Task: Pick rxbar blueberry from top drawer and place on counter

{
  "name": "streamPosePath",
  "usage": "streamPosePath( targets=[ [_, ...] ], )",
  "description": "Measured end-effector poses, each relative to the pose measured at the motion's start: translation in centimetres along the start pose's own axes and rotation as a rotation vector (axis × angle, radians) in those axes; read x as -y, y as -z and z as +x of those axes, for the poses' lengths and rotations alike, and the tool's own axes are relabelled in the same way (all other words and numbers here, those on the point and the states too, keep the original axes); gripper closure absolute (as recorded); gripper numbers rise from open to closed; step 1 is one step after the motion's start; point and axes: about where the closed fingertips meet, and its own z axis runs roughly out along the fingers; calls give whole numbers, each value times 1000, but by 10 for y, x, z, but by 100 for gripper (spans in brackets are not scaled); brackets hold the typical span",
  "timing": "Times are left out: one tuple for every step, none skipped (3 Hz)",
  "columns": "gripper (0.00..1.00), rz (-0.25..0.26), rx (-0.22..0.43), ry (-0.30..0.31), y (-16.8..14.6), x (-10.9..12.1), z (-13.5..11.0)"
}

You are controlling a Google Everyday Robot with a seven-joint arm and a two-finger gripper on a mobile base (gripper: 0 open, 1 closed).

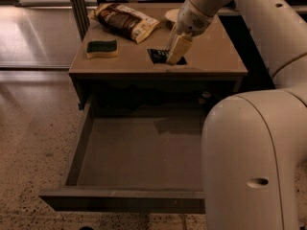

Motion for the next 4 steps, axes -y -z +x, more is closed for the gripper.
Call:
streamPosePath(
  targets=[
    [100, 21, -57, -1, -35, 25, 7],
    [100, 27, -128, -2, -78, 46, 12],
    [100, 27, -128, -2, -78, 46, 12],
    [100, 36, -118, -20, -77, 49, 17]
  ],
)
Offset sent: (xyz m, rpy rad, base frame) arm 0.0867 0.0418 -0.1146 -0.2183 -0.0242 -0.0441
